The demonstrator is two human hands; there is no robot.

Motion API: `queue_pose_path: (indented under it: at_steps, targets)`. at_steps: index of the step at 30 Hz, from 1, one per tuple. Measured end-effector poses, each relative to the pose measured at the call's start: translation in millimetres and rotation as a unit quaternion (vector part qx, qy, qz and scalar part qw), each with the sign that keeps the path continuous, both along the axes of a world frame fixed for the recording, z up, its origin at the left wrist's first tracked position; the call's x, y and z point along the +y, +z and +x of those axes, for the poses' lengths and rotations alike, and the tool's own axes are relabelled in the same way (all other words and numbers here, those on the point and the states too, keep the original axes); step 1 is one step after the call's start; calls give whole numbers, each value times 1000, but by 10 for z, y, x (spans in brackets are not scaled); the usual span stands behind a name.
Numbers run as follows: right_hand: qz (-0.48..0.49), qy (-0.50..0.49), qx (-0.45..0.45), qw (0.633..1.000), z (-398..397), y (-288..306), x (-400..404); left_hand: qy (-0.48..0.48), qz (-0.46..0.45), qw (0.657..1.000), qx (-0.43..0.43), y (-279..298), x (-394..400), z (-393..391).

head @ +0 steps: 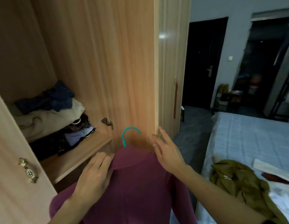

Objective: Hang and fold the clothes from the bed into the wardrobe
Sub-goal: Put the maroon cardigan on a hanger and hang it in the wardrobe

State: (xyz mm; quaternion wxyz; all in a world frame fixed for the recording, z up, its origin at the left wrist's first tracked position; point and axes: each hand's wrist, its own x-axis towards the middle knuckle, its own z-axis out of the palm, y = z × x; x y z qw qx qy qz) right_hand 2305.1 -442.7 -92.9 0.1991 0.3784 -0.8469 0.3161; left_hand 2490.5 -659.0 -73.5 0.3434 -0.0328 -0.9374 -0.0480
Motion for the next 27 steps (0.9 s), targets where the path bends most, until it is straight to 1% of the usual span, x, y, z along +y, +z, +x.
queue_pose_path:
  at_steps: [3,6,8,11,14,19,23,27]
  targets:
    - [22,1,-8,1000,-185,113,143,-8,-10,1000,0,-5,175,-239]
    - [45,20,-50,997,-390,242,242,-28,-17,999,3,-5,329,-422]
    - [57,12,-61,996,-538,314,290,-34,-18,999,8,4,387,-503]
    - [81,5,-53,995,-745,377,326,-28,-21,999,10,24,429,-588]
    - [103,18,-41,994,-877,374,303,-19,-30,999,16,34,443,-646]
    - [82,31,-28,996,-897,240,224,-3,-29,1000,8,2,455,-689]
    - [72,25,-51,996,-1010,305,203,5,-40,999,12,-32,471,-700]
    - [71,37,-43,996,-1074,300,237,27,-37,999,-4,-32,451,-671]
